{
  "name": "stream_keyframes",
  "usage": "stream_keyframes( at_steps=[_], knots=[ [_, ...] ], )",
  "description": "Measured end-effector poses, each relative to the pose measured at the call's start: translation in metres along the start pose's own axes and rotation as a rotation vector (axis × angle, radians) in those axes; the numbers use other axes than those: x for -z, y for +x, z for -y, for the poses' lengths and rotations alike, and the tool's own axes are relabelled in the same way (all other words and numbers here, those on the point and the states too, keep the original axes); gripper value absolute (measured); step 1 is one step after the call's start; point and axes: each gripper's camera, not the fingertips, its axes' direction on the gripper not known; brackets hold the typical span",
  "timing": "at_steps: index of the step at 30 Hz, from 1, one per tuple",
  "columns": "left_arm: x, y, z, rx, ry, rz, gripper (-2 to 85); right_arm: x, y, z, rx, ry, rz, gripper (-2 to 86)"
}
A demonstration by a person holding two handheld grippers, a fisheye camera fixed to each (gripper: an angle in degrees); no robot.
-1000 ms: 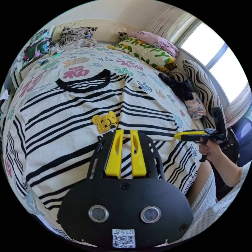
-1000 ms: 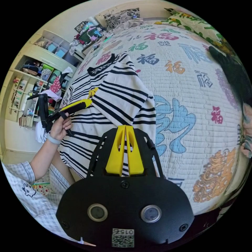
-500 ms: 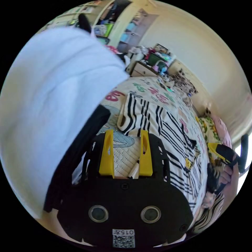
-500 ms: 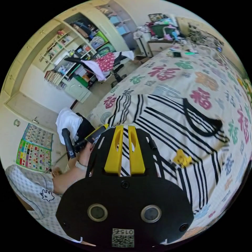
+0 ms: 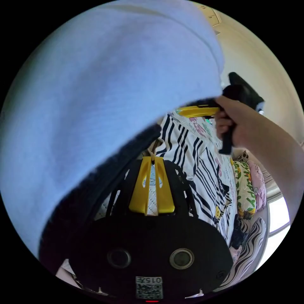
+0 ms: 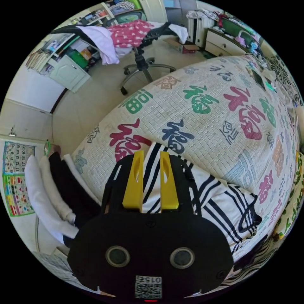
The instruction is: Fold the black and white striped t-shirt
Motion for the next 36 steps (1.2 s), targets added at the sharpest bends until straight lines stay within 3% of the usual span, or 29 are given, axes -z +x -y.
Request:
stream_keyframes(
  at_steps=[6, 11, 17, 23, 28, 36],
  knots=[
    [0.023, -0.001, -0.004, -0.027, -0.005, -0.007, -0.4, -0.06, 0.002, 0.05, -0.047, -0.101, -0.13, 6.4],
    [0.037, 0.008, -0.012, -0.041, -0.002, 0.002, -0.4, -0.064, 0.015, 0.06, -0.035, -0.068, -0.133, 1.8],
    [0.071, 0.048, -0.028, -0.201, 0.092, -0.015, -0.4, 0.003, 0.073, 0.03, -0.058, 0.145, 0.077, -0.2],
    [0.101, 0.134, -0.067, -0.549, 0.174, -0.105, -0.4, 0.091, 0.186, -0.068, -0.189, 0.371, 0.223, -0.1],
    [0.073, 0.201, -0.129, -0.831, 0.037, -0.12, 0.1, 0.095, 0.275, -0.159, -0.386, 0.391, 0.221, 0.3],
    [0.02, 0.235, -0.173, -0.972, -0.248, -0.133, 5.9, 0.042, 0.363, -0.214, -0.592, 0.204, 0.199, 5.9]
  ],
)
